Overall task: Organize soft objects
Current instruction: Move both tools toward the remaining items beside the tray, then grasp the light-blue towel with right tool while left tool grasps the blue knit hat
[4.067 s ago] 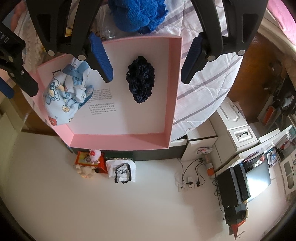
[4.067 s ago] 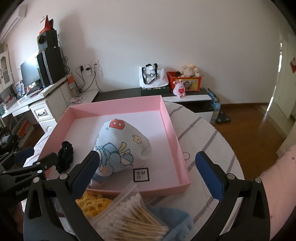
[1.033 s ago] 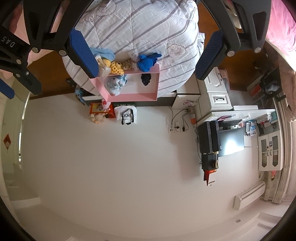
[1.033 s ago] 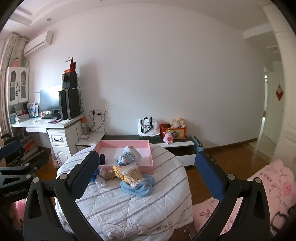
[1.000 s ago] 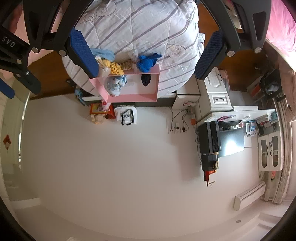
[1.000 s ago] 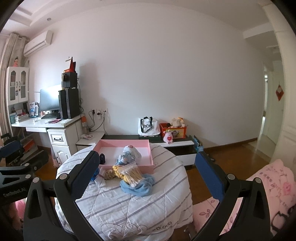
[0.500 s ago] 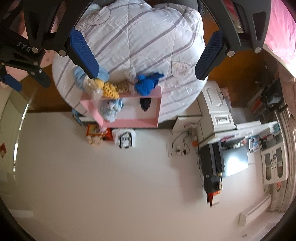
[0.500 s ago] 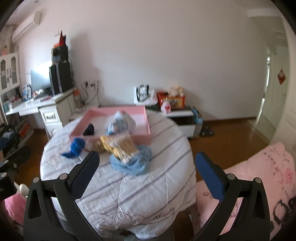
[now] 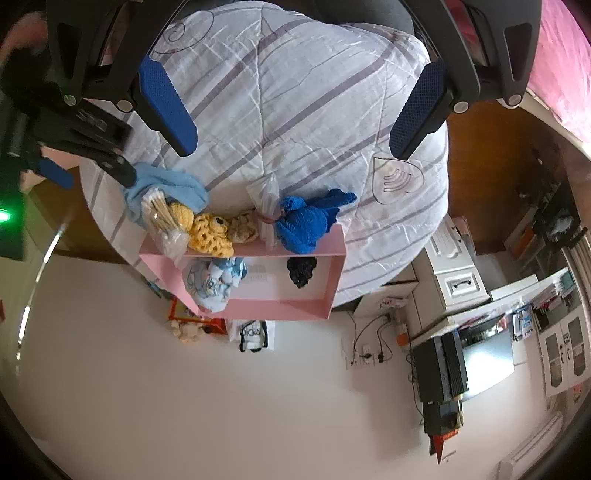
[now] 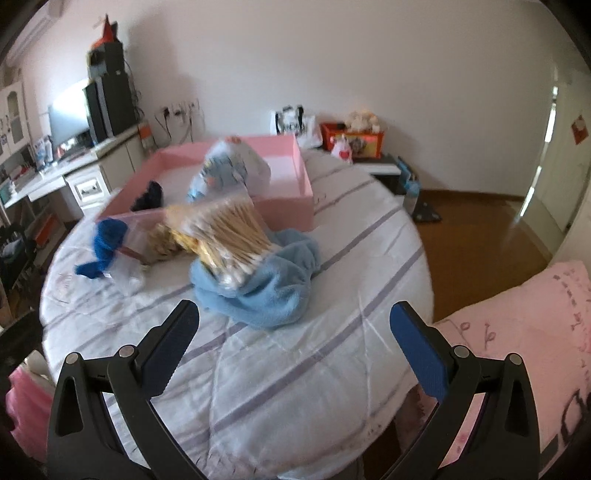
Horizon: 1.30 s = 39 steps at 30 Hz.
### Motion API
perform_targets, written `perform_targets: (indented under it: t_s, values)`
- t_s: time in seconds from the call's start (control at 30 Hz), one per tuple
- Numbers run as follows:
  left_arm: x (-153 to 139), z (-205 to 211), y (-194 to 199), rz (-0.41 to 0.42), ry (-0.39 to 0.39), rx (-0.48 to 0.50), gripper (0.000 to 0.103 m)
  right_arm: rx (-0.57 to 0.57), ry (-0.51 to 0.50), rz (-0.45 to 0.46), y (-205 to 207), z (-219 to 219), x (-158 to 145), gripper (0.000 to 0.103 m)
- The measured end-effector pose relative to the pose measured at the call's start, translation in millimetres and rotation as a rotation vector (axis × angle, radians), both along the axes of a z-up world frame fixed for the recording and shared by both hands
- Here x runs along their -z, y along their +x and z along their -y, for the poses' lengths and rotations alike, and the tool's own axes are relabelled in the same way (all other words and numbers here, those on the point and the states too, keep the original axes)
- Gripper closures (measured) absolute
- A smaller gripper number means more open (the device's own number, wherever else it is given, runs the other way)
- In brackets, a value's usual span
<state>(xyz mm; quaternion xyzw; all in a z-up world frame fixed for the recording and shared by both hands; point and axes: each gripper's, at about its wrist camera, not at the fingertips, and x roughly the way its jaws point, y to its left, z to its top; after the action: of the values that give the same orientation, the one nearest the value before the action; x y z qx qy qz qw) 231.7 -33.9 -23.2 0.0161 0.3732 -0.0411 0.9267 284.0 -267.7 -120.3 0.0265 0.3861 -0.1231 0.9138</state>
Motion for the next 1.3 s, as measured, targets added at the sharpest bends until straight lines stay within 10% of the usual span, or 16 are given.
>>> perform_targets:
  t_s: [0.37, 0.7, 1.3]
  values:
    - [15, 0, 11, -0.029, 0.001, -0.009, 0.0, 0.003, 0.022, -0.06, 37, 11, 34, 0.018]
    - [14, 12, 16, -0.03, -0.006, 0.016, 0.0, -0.114, 0.103, -0.013, 38, 6, 37, 0.091]
    - [14, 65, 66, -0.058, -0.011, 0.093, 0.0, -0.096, 0.055, 0.188, -15, 37, -39, 0.094]
